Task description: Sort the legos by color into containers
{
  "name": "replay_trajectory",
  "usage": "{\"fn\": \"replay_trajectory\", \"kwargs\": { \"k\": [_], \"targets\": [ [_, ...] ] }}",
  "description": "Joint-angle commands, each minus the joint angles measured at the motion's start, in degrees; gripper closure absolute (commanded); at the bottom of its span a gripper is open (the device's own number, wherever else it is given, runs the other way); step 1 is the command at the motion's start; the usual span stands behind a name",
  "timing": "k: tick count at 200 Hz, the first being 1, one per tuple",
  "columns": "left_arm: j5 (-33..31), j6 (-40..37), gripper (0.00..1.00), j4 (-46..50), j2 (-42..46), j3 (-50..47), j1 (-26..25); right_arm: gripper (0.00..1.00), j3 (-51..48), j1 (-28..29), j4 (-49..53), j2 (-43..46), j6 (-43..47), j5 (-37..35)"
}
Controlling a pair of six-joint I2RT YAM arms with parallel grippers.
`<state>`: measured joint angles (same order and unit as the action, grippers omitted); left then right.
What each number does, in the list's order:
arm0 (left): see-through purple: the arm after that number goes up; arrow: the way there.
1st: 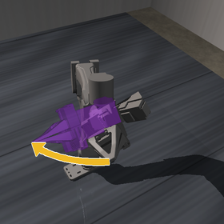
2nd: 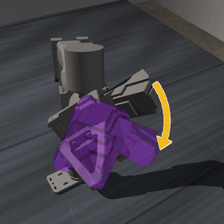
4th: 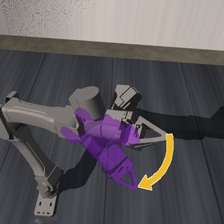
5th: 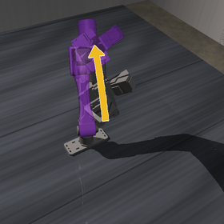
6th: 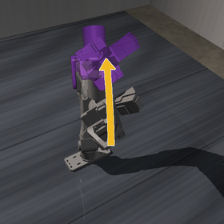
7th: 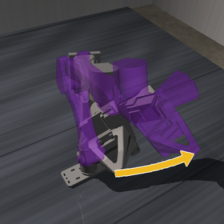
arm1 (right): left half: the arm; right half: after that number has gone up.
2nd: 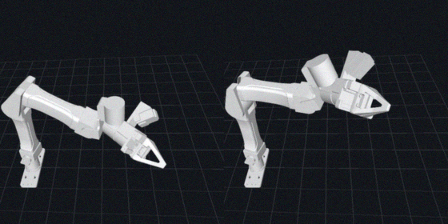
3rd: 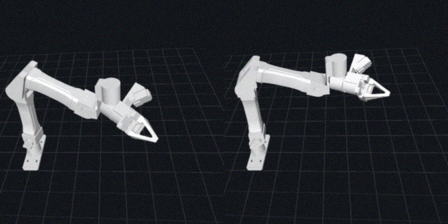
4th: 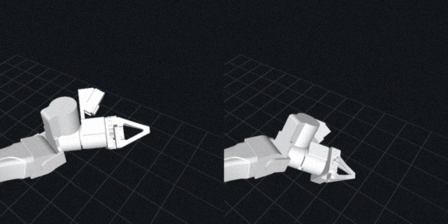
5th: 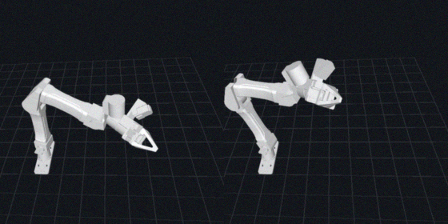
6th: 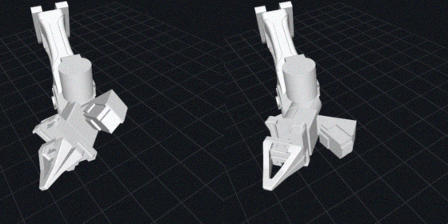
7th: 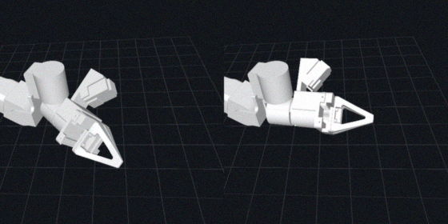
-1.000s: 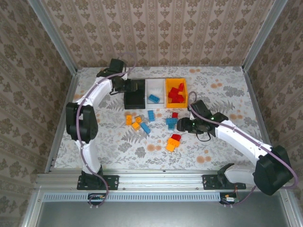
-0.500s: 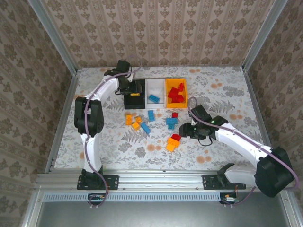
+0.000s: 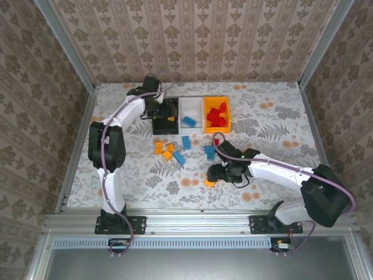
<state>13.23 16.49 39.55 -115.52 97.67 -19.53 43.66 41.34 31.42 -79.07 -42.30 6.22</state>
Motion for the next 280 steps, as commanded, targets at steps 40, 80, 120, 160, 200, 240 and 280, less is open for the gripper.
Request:
{"fn": "replay_trajectory", "kwargs": {
  "k": [40,80,120,160,200,240,280],
  "targets": [
    [2.49,1.81,0.21,-4.73,16.35,-13.18,0.02,0.17,1.63,1.30,-6.03,-6.92,-4.14,-1.29],
    [3.11,2.82,0.19,-6.71,23.82,-21.54,0.02,0.18,4.68,2.38,-6.81,-11.67,-4.37,-1.70],
    [3.46,4.09,0.18,-8.50,29.28,-27.61,0.12,0.22,7.64,3.20,-7.15,-15.45,-4.39,-2.56],
    [3.62,4.20,0.16,-8.83,31.90,-31.26,0.11,0.32,10.58,3.91,-6.73,-17.73,-4.19,-3.23],
    [3.90,4.37,0.15,-9.65,33.24,-33.85,0.21,0.43,12.93,4.46,-5.43,-19.64,-3.23,-4.17],
    [4.17,4.67,0.14,-10.11,33.74,-35.17,0.25,0.47,14.27,4.66,-4.96,-19.82,-2.83,-4.68],
    [4.17,4.53,0.14,-10.19,34.14,-35.53,0.20,0.53,15.81,5.05,-4.48,-18.61,-1.28,-5.55]
  ]
}}
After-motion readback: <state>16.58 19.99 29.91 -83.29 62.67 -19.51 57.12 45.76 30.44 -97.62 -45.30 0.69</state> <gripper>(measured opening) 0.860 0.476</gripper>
